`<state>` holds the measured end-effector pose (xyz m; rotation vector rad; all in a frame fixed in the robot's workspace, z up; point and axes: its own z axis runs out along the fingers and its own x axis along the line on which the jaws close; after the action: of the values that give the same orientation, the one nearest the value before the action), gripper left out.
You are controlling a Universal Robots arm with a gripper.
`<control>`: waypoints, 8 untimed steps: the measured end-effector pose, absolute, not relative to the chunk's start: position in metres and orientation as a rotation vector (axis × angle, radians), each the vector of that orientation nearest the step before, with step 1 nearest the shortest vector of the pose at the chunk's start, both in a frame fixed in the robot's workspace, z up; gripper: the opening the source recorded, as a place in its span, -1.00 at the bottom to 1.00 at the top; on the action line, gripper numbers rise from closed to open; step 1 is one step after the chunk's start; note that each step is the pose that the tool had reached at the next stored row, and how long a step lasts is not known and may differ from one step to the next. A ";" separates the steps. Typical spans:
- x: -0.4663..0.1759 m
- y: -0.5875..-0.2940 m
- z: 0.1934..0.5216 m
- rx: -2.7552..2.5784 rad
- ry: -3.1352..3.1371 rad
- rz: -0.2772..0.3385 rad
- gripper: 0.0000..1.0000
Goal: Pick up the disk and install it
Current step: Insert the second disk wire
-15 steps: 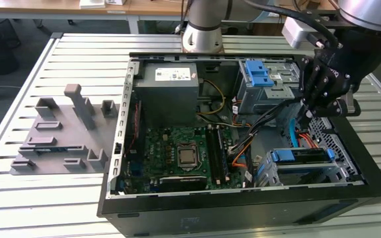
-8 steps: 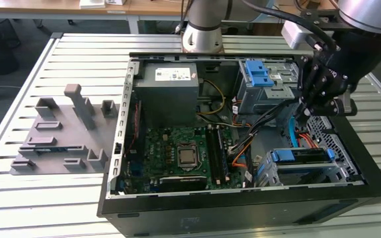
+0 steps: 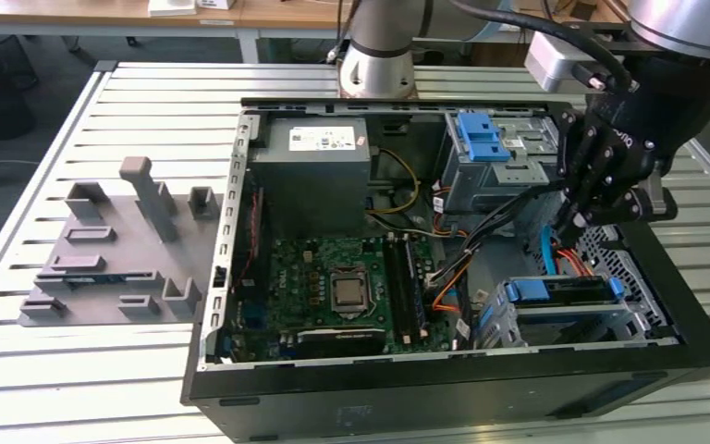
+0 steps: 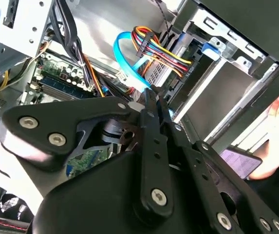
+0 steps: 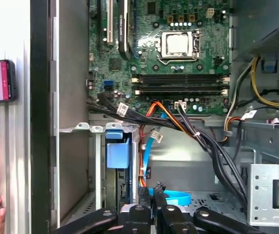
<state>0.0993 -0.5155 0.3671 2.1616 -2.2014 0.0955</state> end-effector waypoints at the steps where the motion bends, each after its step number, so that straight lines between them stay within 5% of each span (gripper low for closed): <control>1: 0.099 -0.515 0.367 2.161 -2.201 0.097 -0.65; 8: 0.099 -0.515 0.367 2.153 -2.193 0.113 -0.50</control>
<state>0.0994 -0.5154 0.3670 2.1534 -2.1928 0.1129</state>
